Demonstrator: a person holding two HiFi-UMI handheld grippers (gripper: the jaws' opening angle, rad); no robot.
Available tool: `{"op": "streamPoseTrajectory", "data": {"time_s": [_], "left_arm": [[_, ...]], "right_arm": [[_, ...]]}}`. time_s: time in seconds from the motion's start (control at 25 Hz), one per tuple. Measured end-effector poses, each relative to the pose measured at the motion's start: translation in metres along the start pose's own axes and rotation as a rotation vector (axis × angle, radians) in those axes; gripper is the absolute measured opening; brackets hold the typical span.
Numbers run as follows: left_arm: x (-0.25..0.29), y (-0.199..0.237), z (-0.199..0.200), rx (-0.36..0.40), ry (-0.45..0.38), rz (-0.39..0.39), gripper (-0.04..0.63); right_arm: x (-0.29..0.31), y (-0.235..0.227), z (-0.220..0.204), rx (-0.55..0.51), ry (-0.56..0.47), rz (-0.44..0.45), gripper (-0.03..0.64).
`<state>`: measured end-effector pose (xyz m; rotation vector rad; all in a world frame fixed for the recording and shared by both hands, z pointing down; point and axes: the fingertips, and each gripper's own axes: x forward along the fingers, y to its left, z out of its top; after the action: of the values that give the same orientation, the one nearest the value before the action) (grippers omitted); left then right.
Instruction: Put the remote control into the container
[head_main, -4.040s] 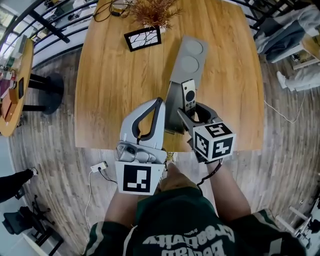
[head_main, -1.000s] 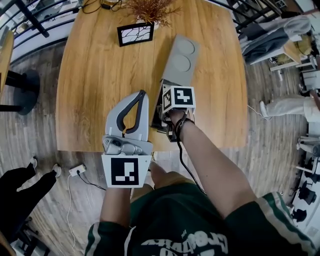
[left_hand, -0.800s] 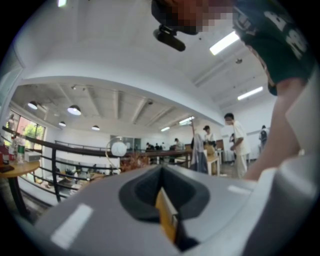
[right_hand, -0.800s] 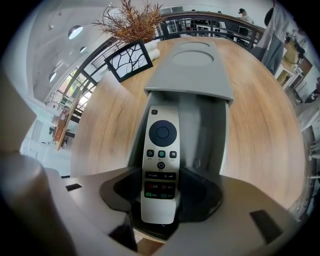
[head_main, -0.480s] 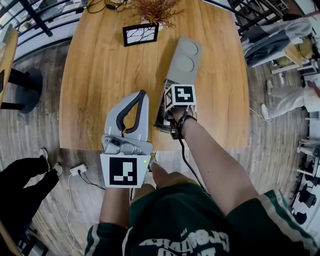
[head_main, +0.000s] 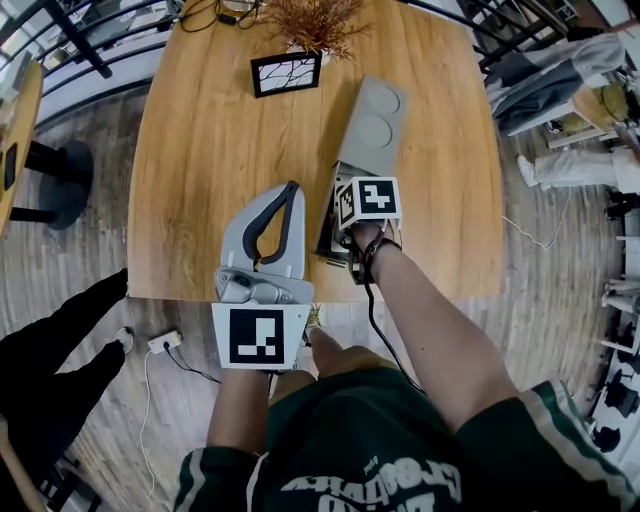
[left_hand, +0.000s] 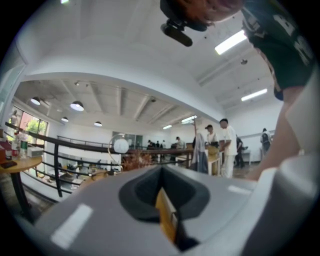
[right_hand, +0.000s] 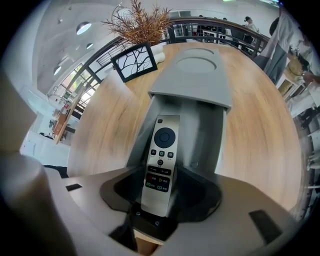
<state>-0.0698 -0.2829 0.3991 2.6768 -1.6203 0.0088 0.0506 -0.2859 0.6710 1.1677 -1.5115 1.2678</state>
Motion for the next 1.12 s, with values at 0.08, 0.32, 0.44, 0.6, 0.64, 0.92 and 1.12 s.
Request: {"op": "streamPoseTrajectory", "data": {"time_s": [0.08, 0.32, 0.44, 0.6, 0.64, 0.92, 1.12], "left_arm": [[0.001, 0.000, 0.001, -0.029, 0.004, 0.006, -0.002], [0.006, -0.005, 0.007, -0.033, 0.036, -0.023, -0.002], [0.005, -0.010, 0.021, -0.020, 0.033, -0.035, -0.002], [0.002, -0.023, 0.041, 0.021, 0.021, -0.058, -0.002], [0.001, -0.027, 0.045, 0.032, 0.017, -0.067, -0.002], [-0.011, -0.052, 0.073, 0.081, 0.002, -0.118, -0.002], [-0.024, -0.072, 0.085, 0.128, 0.004, -0.147, -0.002]], "right_arm": [[-0.003, 0.000, -0.002, 0.007, -0.006, 0.009, 0.213], [-0.019, 0.002, -0.006, 0.028, -0.040, 0.042, 0.213], [-0.036, 0.009, -0.005, 0.026, -0.070, 0.069, 0.213], [-0.061, 0.019, 0.001, 0.012, -0.127, 0.109, 0.213], [-0.066, 0.021, 0.002, 0.010, -0.141, 0.120, 0.213], [-0.110, 0.036, 0.004, -0.025, -0.259, 0.190, 0.201], [-0.156, 0.050, 0.004, -0.098, -0.387, 0.263, 0.175]]}}
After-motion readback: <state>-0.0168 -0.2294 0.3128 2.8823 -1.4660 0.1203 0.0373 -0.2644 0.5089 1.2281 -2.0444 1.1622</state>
